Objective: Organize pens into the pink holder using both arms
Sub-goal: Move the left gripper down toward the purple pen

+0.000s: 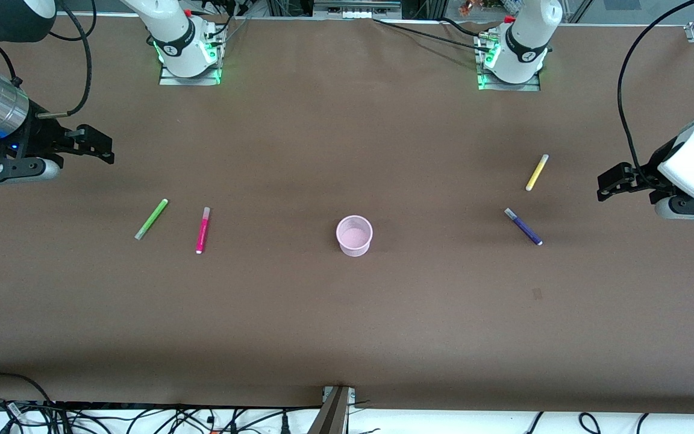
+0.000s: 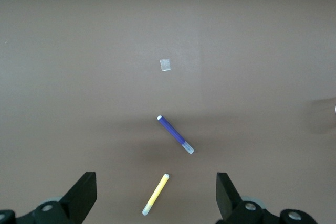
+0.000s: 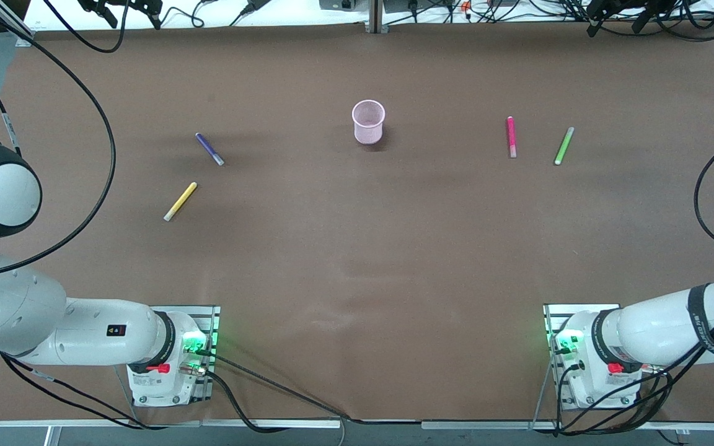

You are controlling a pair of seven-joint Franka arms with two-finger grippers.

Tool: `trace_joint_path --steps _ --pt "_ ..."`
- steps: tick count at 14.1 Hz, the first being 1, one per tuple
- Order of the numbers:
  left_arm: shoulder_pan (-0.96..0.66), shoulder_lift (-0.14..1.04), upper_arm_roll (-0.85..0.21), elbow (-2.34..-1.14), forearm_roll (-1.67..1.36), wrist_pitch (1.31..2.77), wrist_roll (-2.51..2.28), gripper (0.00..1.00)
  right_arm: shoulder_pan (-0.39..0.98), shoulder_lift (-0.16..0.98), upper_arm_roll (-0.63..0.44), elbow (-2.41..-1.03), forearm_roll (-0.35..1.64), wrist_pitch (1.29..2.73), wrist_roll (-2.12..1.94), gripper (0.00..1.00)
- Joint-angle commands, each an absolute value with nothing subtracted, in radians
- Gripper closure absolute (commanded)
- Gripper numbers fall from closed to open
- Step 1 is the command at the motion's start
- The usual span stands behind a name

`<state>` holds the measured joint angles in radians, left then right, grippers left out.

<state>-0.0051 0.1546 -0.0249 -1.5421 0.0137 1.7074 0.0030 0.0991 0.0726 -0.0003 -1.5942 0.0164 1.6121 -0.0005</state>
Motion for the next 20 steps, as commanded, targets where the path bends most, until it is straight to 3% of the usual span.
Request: trace_joint_path --steps 1,11,20 --pt "-0.003 0.161 -0.026 -1.528 -0.006 1.687 0.005 0.0 0.1 0.057 0.002 -1.598 -0.002 1.615 -0.002 0.0" --pt "0.018 0.247 -0.017 -1.526 -0.008 1.692 -0.049 0.0 0.1 0.06 0.002 -1.598 -0.002 1.617 -0.002 0.0" --pt "0.031 0.393 -0.017 -1.54 -0.009 1.74 -0.506 0.0 0.1 0.058 0.002 -1.598 -0.002 1.621 -0.002 0.0"
